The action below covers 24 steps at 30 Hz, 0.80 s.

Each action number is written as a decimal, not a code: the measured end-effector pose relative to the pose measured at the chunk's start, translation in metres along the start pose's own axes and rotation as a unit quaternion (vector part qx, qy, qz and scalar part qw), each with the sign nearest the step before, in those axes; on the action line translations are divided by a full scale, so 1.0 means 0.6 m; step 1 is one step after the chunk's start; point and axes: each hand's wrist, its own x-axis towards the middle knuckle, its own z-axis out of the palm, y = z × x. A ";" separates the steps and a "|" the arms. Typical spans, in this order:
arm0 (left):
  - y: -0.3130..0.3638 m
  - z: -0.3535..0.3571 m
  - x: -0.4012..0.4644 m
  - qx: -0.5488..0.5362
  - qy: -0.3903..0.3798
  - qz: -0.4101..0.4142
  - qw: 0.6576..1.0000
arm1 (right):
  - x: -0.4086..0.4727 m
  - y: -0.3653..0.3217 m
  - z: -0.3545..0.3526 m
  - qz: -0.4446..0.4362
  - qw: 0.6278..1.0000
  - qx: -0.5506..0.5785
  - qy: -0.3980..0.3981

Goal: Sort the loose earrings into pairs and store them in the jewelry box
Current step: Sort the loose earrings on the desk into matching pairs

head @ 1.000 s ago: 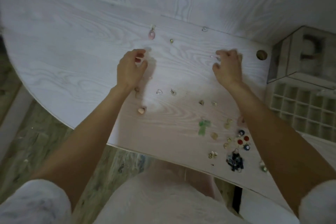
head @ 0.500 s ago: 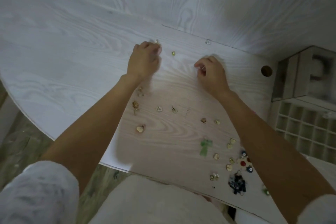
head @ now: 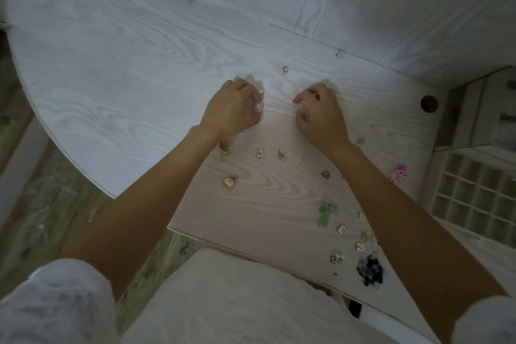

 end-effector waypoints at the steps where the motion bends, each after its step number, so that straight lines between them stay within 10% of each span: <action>1: 0.002 -0.001 -0.002 -0.008 -0.001 -0.006 1.000 | -0.006 -0.011 -0.002 -0.013 1.000 -0.015 0.010; 7: 0.016 -0.004 -0.002 -0.035 0.020 -0.053 0.998 | -0.090 -0.106 0.034 -0.241 0.965 0.007 -0.105; 12: 0.028 -0.032 -0.023 -0.094 0.009 -0.082 0.992 | -0.138 -0.154 0.079 -0.269 0.949 0.018 -0.161; 24: 0.068 -0.009 -0.256 -0.313 0.066 -0.169 0.932 | -0.214 -0.125 0.043 -0.011 0.995 0.067 -0.077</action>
